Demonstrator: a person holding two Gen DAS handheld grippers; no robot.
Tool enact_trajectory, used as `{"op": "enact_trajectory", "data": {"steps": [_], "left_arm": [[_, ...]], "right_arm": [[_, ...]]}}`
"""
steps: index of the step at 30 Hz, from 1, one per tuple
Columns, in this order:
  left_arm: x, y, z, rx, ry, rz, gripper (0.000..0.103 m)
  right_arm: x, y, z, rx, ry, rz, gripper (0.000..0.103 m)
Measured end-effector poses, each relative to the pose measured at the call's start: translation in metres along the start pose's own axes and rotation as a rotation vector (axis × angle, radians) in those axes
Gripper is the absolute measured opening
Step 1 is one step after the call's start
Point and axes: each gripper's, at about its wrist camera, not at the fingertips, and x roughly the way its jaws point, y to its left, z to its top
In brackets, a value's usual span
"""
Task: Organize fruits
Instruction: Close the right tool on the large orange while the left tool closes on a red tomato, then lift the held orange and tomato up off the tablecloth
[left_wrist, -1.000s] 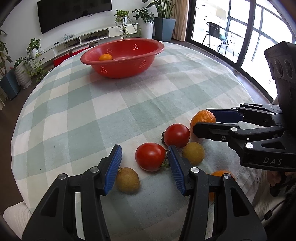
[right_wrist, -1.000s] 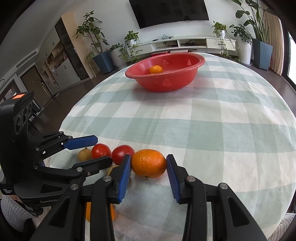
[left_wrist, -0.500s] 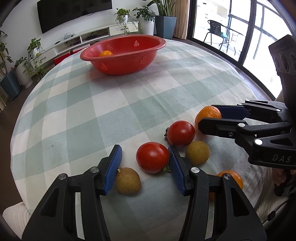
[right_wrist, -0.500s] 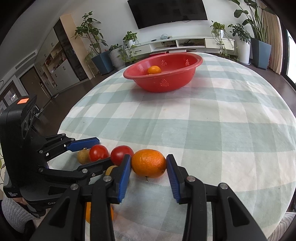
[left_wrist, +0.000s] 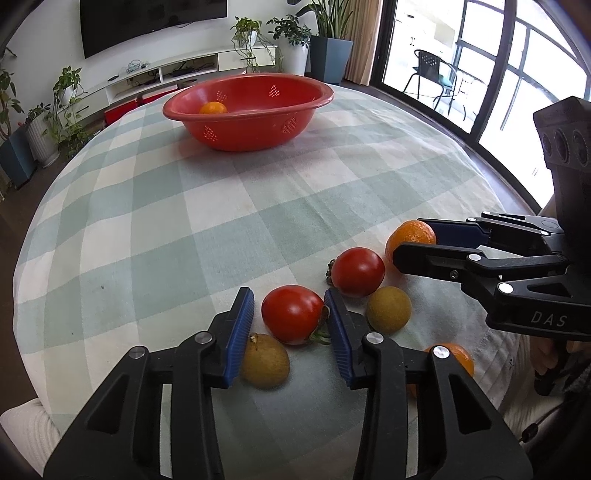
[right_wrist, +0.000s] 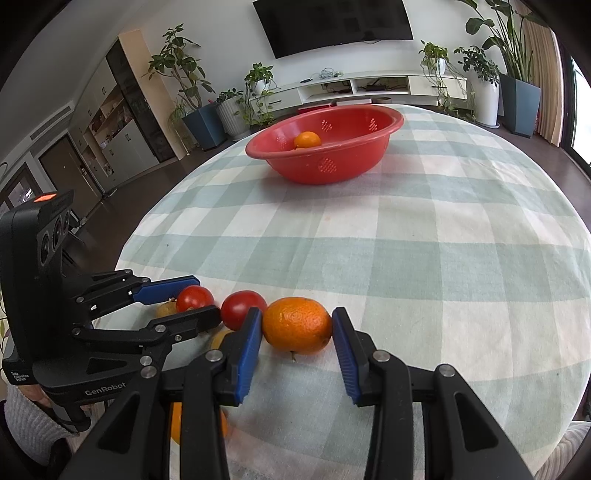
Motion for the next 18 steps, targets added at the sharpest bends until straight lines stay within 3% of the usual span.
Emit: {"op": "enact_trajectory", "data": {"steps": [18], "left_arm": [[-0.0035,0.0027,0.0010,-0.032,-0.003,-0.034,0.032]], "right_arm": [[-0.0029,-0.0010,0.0010,0.006,-0.008,0.012,0.042]]}}
